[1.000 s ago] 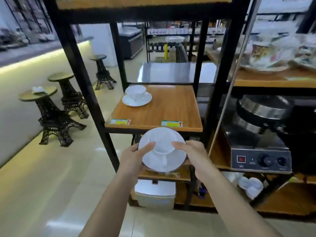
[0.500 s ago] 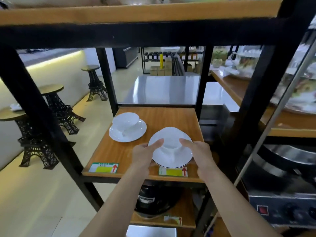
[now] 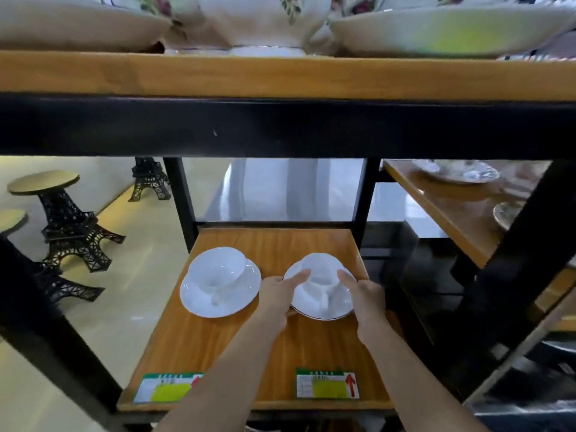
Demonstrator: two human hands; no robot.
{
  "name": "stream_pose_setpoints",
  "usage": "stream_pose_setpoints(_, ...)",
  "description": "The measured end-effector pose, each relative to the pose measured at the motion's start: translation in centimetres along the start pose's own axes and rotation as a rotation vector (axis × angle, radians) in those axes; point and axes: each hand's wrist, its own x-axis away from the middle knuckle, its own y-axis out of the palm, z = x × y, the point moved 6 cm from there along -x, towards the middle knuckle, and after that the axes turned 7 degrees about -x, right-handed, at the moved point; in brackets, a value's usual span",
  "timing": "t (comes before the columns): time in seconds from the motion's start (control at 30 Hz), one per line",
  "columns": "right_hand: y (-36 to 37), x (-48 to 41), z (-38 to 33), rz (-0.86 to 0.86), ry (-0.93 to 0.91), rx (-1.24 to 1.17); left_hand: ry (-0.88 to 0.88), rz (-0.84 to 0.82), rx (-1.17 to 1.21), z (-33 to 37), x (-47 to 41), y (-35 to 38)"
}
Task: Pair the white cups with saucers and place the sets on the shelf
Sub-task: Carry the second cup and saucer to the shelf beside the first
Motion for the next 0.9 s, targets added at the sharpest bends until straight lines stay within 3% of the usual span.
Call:
stream_pose_setpoints(0.47,0.4,-1.2,-1.1,-0.085,-0.017,0.144,0.105,-0.018,-0.146,0.9,-1.9,0.8)
stream_pose_setpoints(0.6,-0.1,-0.9,-2.7,0.01,-0.226,0.347,0.197,0.039,-0.221,1.4,-2.3,0.3)
stream_pose_setpoints(0.7,-0.3,0.2,-3.7,0.01,-0.33,0.263,0.354,0.127,-0.105,2.3,-1.4,-0.5)
stream_pose_setpoints(0.9,-0.2,1.0,-3.6,-0.026,-0.298,0.113,0.484,0.06,-0.114,3.0,0.1,0.7)
